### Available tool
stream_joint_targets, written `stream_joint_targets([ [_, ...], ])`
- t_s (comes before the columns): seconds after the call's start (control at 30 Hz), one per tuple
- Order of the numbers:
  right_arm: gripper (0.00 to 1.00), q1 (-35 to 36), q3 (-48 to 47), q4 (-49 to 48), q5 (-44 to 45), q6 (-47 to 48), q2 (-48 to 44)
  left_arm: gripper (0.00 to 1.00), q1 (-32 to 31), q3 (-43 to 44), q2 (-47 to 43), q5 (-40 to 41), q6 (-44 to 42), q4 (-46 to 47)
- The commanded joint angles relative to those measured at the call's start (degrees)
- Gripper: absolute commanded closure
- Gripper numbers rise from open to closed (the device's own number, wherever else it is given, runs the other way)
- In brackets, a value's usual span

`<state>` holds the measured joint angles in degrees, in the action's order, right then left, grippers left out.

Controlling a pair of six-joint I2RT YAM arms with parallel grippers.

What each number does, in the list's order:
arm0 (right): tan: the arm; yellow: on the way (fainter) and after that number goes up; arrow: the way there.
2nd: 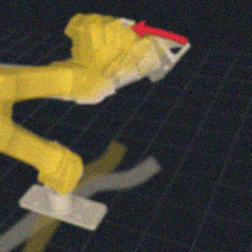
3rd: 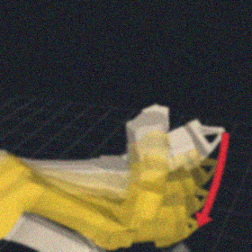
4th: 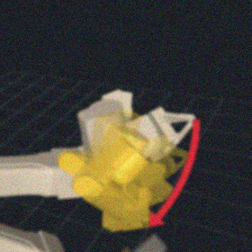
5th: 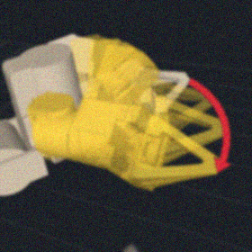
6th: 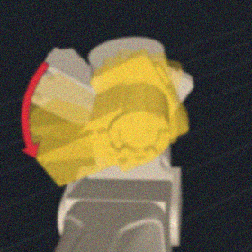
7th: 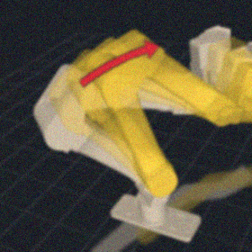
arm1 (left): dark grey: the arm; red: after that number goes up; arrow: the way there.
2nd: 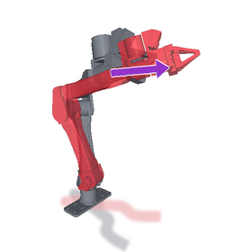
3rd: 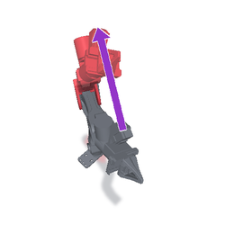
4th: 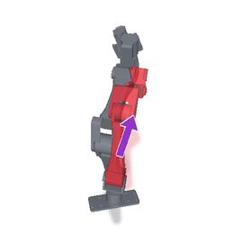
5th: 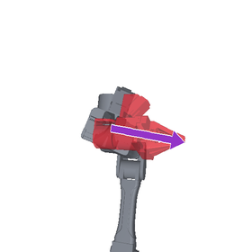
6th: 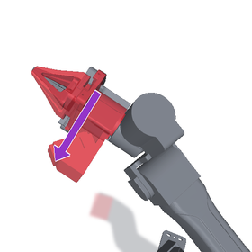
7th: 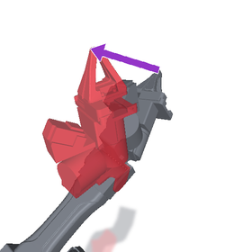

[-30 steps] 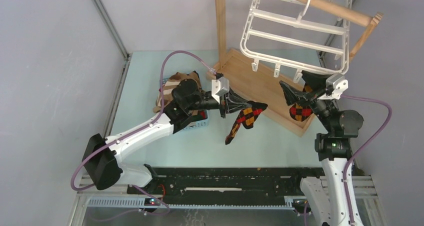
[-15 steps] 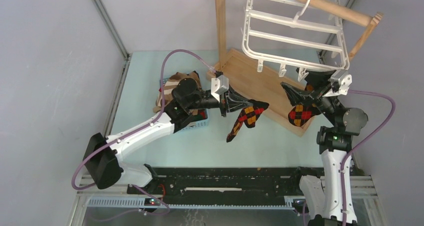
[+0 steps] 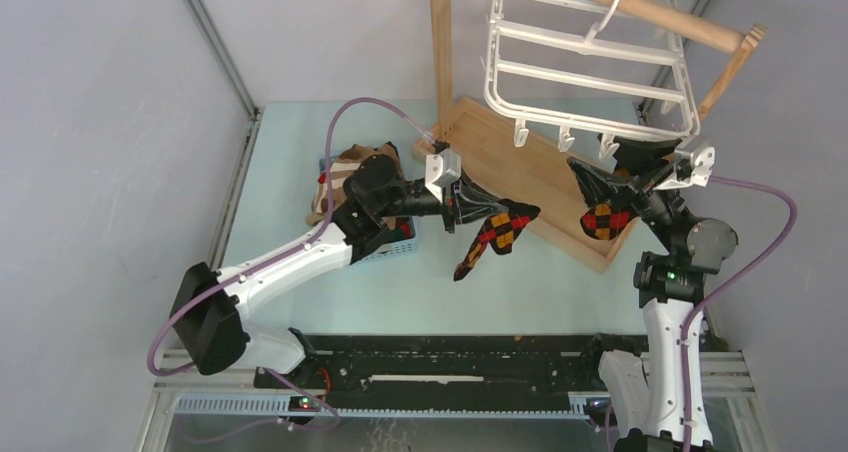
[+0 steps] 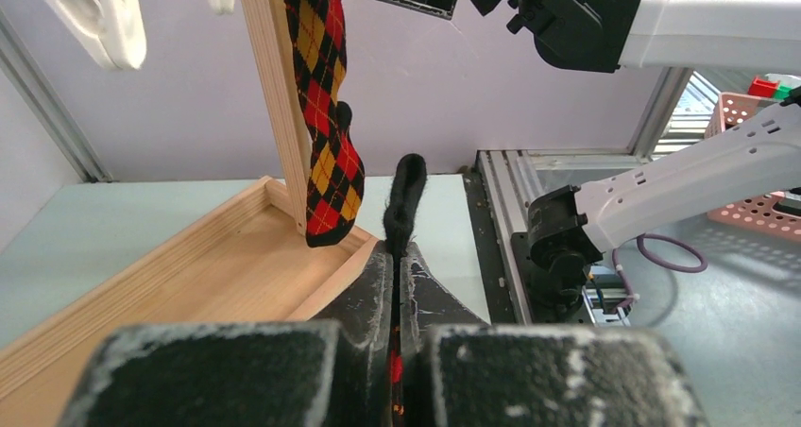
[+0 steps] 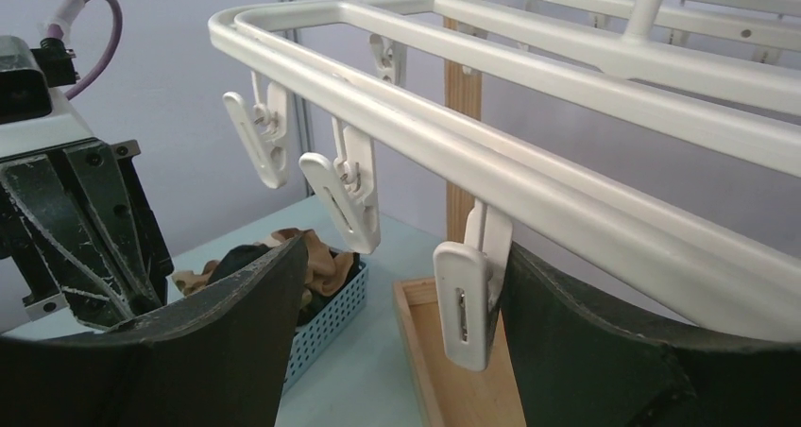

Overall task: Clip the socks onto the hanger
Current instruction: Pick up the sock from the bin.

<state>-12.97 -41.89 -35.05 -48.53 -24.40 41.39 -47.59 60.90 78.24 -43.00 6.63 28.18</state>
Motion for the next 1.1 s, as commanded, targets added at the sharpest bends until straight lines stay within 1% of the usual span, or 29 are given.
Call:
stream_joint_targets([
  [0.0,0.2,-0.38,0.05,1.05,4.35,-1.82,-0.84,1.0,0.29,4.65,0.24,-1.37,1.17,2.88],
  [0.23,0.22,-0.39,0.05,1.82,5.34,-3.09,-1.26,1.0,0.22,4.93,0.6,-1.55,1.63,3.15],
  [0.8,0.28,-0.39,0.18,-0.11,7.06,-5.96,-1.2,1.0,0.17,5.1,0.73,-1.64,2.24,3.33],
  [0.93,0.3,-0.39,0.14,-0.11,7.4,-6.26,-1.36,1.0,0.1,5.3,0.91,-1.82,2.5,3.57],
  [1.07,0.34,-0.39,0.18,0.23,7.64,-6.45,-1.43,1.0,0.0,5.35,0.94,-1.89,2.59,3.6],
])
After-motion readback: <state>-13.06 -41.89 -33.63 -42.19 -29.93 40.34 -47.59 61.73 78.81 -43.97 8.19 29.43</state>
